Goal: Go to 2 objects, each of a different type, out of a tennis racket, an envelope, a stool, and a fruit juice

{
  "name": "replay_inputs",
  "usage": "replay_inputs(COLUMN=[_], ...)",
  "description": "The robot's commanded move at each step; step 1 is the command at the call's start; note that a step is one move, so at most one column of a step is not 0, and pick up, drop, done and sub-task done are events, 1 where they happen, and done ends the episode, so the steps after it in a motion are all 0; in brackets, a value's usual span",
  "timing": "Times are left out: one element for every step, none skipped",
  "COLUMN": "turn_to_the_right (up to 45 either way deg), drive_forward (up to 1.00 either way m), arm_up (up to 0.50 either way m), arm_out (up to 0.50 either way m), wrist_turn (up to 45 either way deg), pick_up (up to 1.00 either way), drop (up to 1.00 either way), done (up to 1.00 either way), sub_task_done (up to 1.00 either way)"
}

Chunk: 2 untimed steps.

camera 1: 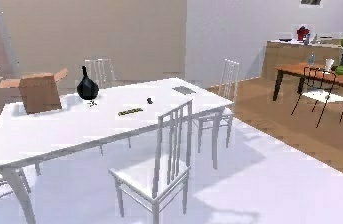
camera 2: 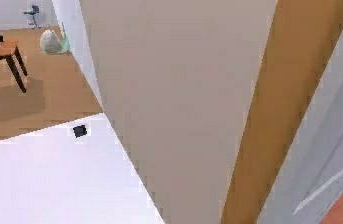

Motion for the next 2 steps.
replay_inputs(turn_to_the_right=[39.0,0.0], drive_forward=[0.0,0.9], arm_up=[0.0,0.0], arm_out=[0.0,0.0], wrist_turn=[0.0,0.0], pick_up=[0.0,0.0], drop=[0.0,0.0], done=[0.0,0.0], sub_task_done=[0.0,0.0])
